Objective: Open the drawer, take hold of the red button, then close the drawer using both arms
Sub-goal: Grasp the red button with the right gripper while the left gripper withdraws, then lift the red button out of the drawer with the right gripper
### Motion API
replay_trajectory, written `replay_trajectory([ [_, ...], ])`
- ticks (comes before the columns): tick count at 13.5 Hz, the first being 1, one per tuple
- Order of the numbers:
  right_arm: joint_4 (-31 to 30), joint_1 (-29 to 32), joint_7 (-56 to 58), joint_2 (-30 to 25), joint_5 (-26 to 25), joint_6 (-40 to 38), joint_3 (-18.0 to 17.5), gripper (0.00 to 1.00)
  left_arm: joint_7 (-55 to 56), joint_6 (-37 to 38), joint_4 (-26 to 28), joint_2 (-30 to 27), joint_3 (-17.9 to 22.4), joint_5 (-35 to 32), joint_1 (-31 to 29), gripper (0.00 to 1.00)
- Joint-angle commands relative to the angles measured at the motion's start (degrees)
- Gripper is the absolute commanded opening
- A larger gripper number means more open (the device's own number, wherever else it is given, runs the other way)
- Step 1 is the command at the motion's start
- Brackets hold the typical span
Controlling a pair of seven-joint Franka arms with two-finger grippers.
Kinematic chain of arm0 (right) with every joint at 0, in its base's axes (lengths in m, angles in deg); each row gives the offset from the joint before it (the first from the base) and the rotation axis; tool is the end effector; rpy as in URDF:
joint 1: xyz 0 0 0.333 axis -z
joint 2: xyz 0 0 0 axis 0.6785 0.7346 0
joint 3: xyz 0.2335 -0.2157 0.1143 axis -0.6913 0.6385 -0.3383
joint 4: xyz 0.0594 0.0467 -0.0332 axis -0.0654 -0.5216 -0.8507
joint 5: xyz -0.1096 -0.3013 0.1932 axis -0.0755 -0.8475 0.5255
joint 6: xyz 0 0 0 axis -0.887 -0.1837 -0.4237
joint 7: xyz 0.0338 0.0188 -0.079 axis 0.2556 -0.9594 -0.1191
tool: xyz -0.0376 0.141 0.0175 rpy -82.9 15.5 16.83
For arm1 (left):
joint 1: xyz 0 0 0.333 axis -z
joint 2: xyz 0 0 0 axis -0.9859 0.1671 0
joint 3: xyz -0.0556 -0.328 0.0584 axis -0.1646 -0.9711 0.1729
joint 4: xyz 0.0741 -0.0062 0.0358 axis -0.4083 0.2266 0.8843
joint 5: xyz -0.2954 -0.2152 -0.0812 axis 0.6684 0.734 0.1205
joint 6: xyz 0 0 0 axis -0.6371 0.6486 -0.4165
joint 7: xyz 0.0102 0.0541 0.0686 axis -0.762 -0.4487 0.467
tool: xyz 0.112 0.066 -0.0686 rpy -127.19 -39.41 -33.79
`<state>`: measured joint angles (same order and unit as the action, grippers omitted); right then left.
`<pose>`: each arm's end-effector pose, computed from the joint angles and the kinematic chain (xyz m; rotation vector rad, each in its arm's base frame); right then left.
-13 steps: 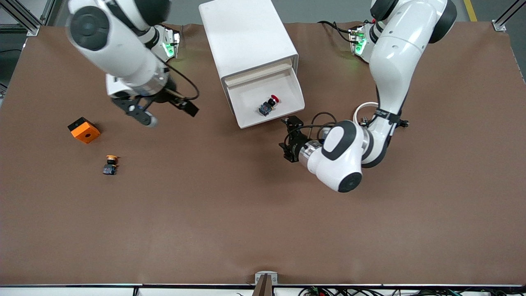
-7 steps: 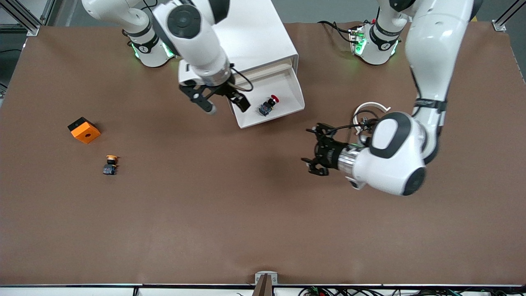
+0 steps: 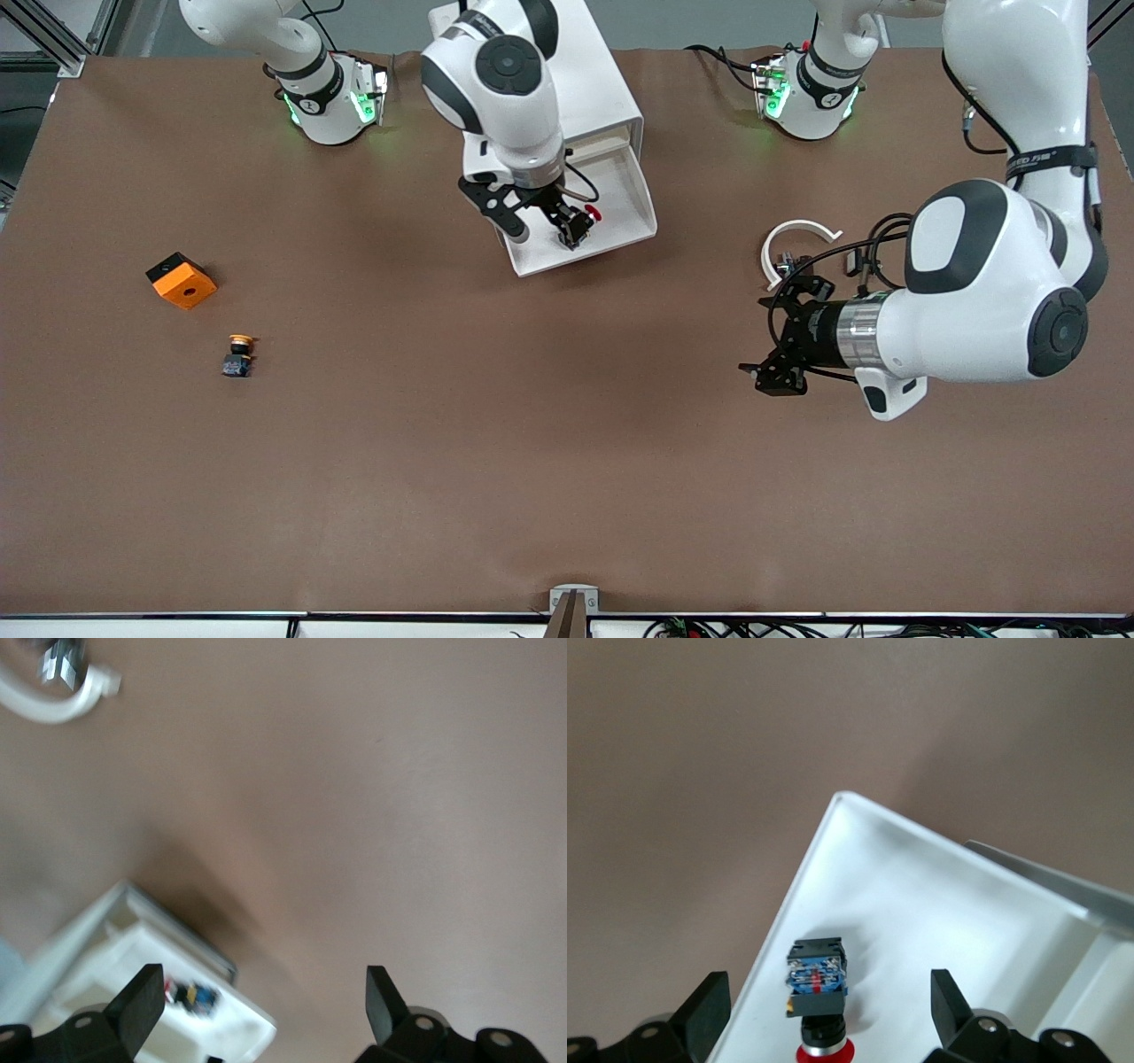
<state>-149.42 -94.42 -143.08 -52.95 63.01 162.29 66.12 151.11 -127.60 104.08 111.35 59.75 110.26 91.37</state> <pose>0.3970 0.4884 0.3837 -2.8691 1.2041 0.0722 0.6483 -0.2215 0.4593 2.4369 1.5751 -0.6287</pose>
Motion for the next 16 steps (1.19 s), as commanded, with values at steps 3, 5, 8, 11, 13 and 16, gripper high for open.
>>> replay_trajectory([
  [3,0.68,-2.79,-5.01,2.77,-3.51,2.54,0.76,1.0,-6.83,-0.74,2.3,-2.82,-0.18,-10.43,-0.18,1.0],
  [5,0.77,-3.33,-5.71,3.73,-4.57,3.67,0.76,1.0,-8.75,-0.74,2.21,-3.44,-0.19,-10.53,-0.27,1.0],
  [8,1.73,-4.11,-5.8,5.14,-7.2,3.77,0.76,1.0,-14.2,-0.74,2.21,-4.31,0.34,-11.23,-0.18,1.0],
  [11,2.18,-4.21,-5.89,5.76,-7.56,3.77,0.76,1.0,-16.39,-0.74,2.21,-5.2,0.17,-14.13,-0.27,1.0],
  [13,2.61,-4.56,-5.89,6.54,-8.44,3.77,0.76,1.0,-19.64,-0.74,2.21,-6.33,0.08,-15.28,-0.27,1.0],
  [16,2.62,-4.65,-5.98,6.9,-8.44,3.86,0.76,0.7,-21.42,-0.65,2.3,-7.57,0.17,-15.28,-0.44,1.0],
])
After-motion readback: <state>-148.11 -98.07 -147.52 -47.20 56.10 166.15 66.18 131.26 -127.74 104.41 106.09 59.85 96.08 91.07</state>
